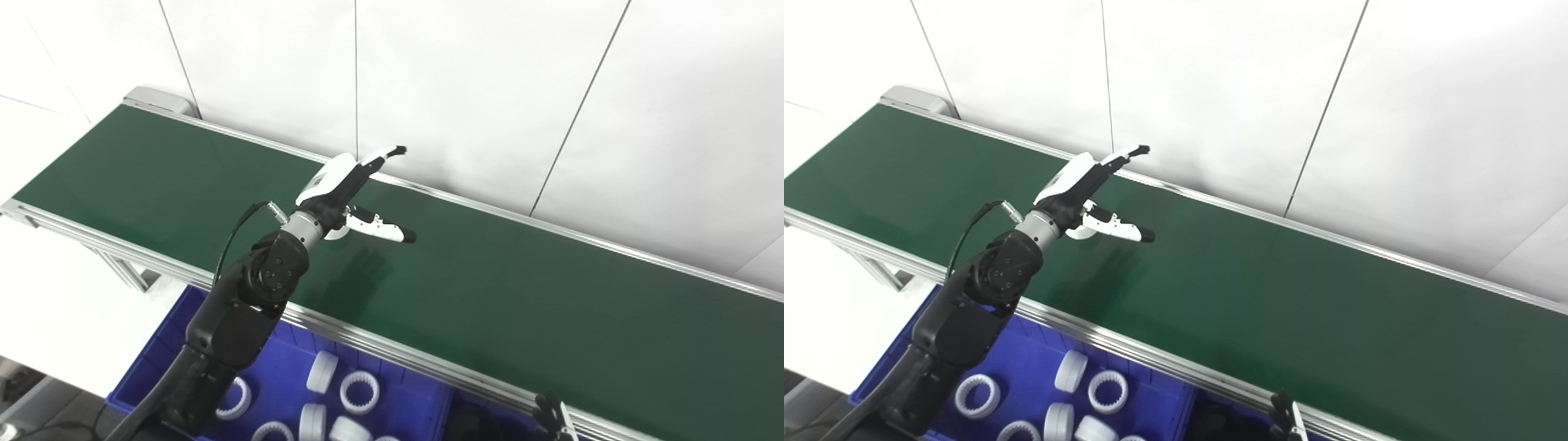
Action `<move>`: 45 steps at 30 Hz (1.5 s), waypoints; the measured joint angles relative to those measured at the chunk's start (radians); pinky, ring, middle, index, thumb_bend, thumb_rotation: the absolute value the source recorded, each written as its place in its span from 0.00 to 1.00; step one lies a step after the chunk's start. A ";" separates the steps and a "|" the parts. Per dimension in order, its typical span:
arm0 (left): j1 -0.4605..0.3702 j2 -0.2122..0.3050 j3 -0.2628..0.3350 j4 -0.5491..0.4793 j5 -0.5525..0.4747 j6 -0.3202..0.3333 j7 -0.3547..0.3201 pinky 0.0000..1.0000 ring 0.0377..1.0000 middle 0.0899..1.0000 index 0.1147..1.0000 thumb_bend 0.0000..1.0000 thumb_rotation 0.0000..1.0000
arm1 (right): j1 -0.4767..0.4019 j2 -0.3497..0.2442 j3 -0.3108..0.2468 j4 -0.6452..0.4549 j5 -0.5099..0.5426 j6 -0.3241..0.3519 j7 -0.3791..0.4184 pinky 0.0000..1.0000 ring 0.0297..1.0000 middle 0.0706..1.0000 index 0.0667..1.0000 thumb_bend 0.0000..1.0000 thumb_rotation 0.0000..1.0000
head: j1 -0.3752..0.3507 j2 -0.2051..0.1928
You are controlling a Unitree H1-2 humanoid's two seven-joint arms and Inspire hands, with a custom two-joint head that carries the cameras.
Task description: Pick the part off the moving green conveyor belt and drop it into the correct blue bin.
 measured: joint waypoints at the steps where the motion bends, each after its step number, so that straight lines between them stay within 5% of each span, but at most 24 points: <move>1: -0.006 0.000 -0.001 0.016 0.004 0.001 0.008 1.00 0.98 0.96 0.92 0.83 0.35 | 0.000 0.000 0.000 0.000 0.000 0.000 0.000 0.87 0.92 0.94 0.98 0.82 0.35 | 0.000 0.000; 22: -0.054 0.013 -0.115 0.242 0.110 0.022 0.115 1.00 0.98 0.96 0.88 0.87 0.22 | 0.011 0.007 0.002 -0.013 0.031 0.000 0.001 0.87 0.91 0.93 0.98 0.81 0.34 | 0.002 0.017; 26: -0.052 0.011 -0.138 0.271 0.103 0.021 0.115 0.95 0.93 0.93 0.85 0.84 0.12 | 0.018 0.007 0.002 -0.014 0.031 -0.004 0.001 0.88 0.91 0.94 0.98 0.80 0.35 | 0.002 0.021; 30: -0.052 0.002 -0.132 0.292 0.053 0.005 0.116 0.75 0.84 0.85 0.80 0.78 0.02 | 0.021 0.007 0.001 -0.019 0.039 -0.005 0.001 0.88 0.91 0.94 0.98 0.80 0.36 | 0.006 0.026; 35: -0.053 -0.043 -0.072 0.342 -0.023 -0.071 0.220 0.52 0.57 0.63 0.66 0.65 0.00 | 0.025 0.007 0.000 -0.026 0.049 -0.006 0.002 0.88 0.91 0.94 0.98 0.79 0.36 | 0.003 0.035; 38: -0.054 -0.071 -0.058 0.391 -0.063 -0.142 0.274 0.48 0.45 0.53 0.62 0.53 0.00 | 0.032 0.007 0.000 -0.031 0.051 -0.006 0.002 0.87 0.91 0.94 0.98 0.79 0.36 | 0.005 0.040; 39: -0.054 -0.078 -0.059 0.407 -0.071 -0.170 0.293 0.48 0.42 0.49 0.53 0.51 0.00 | 0.032 0.007 0.000 -0.032 0.051 -0.006 0.002 0.87 0.91 0.94 0.98 0.79 0.36 | 0.005 0.040; 45: -0.062 -0.098 -0.084 0.448 -0.071 -0.212 0.340 0.48 0.40 0.45 0.47 0.50 0.00 | 0.040 0.015 -0.001 -0.051 0.051 -0.006 0.001 0.88 0.92 0.95 0.99 0.79 0.38 | 0.008 0.046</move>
